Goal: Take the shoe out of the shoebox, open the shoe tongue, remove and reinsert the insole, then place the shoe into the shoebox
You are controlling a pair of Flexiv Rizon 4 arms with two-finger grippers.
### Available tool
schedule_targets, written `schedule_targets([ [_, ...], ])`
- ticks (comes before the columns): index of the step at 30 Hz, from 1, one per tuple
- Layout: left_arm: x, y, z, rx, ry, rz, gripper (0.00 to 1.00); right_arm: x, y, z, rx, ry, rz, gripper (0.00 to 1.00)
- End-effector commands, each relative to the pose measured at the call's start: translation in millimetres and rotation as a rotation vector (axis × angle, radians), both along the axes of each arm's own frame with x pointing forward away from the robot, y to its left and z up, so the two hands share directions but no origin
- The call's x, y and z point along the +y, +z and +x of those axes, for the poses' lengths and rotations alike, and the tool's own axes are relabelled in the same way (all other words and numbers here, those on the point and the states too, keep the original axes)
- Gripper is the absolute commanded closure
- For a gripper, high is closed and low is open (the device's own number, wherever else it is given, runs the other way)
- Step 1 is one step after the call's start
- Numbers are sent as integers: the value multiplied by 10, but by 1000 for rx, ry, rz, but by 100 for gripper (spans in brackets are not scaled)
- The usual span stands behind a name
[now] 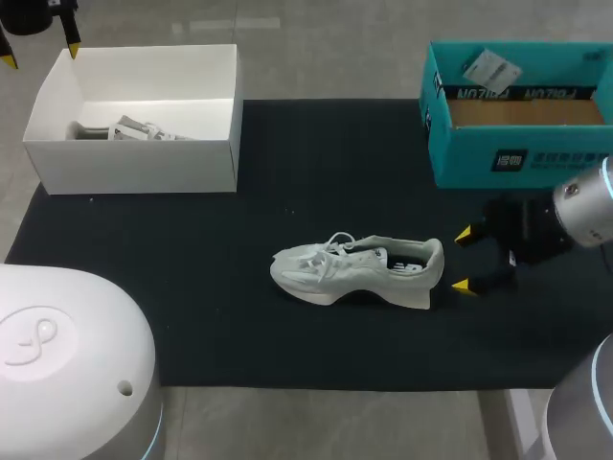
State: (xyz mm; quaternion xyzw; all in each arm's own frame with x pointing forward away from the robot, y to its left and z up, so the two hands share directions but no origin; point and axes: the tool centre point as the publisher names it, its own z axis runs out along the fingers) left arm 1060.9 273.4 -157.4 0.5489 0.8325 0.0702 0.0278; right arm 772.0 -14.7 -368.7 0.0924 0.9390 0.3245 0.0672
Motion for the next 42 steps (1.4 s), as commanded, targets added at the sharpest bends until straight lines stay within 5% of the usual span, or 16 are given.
schedule_targets([
  [1,1,8,-1,1,0,3,0,146,-186,132,-15,7,36,0],
  [12,1,8,-1,1,0,3,0,373,-346,268,-60,94,114,0],
  [30,1,8,-1,1,0,3,0,724,-670,228,31,147,132,0],
  [32,1,8,-1,1,0,3,0,737,-698,239,42,141,119,100],
  [42,1,8,-1,1,0,3,0,738,-711,241,53,139,116,100],
])
